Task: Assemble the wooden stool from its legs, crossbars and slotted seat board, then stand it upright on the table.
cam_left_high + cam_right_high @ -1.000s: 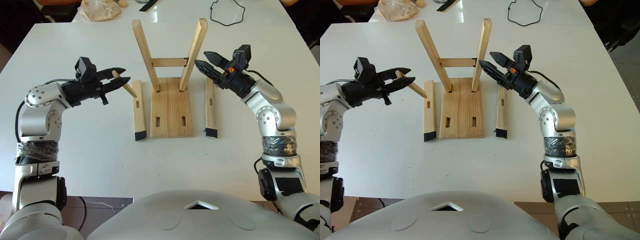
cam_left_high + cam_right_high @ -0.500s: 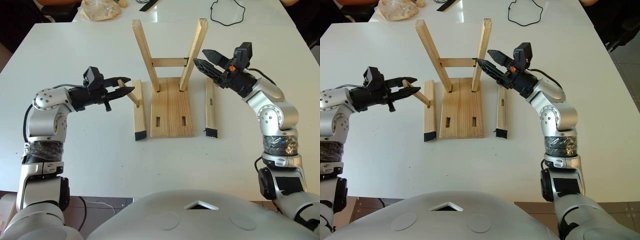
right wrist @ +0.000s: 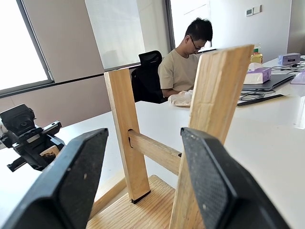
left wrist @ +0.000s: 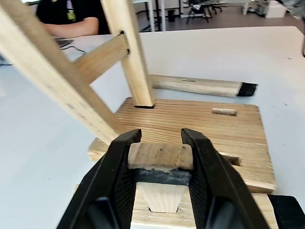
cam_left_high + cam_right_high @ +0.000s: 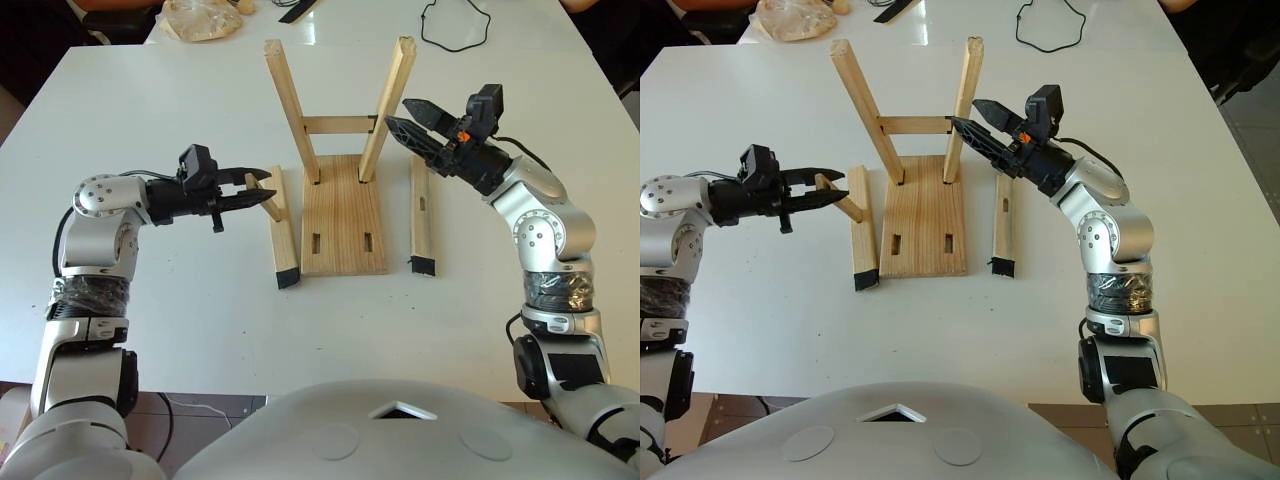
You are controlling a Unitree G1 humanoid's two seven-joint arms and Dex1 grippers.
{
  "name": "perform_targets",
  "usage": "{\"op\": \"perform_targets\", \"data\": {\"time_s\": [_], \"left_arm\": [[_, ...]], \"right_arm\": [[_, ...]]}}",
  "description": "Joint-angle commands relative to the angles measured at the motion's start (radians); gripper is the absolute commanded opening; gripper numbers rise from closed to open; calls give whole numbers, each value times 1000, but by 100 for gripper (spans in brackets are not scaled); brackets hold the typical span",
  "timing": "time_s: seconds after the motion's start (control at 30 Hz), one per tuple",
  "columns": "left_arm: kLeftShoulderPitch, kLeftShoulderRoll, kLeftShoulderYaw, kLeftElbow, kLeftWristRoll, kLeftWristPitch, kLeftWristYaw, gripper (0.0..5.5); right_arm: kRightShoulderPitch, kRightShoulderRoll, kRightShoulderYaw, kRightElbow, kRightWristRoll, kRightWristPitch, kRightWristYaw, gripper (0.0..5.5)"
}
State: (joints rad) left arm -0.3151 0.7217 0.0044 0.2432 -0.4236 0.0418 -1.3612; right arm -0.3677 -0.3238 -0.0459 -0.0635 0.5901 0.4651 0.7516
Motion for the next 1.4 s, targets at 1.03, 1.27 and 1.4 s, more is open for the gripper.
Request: {"op": "perform_targets", "data": {"time_s": [1.03,1.27,1.4], "left_arm": [[-254,-36,-209,548,185,-20,-138,132],[-234,-40,-165,491,195,-53,22,132],[-156,35,-94,277,134,28,62,196]], "right_arm": [[51,58,39,-26,7,81,-86,280],[68,64,28,-51,17,104,-100,280],[133,71,-18,-93,34,112,-145,280]]}}
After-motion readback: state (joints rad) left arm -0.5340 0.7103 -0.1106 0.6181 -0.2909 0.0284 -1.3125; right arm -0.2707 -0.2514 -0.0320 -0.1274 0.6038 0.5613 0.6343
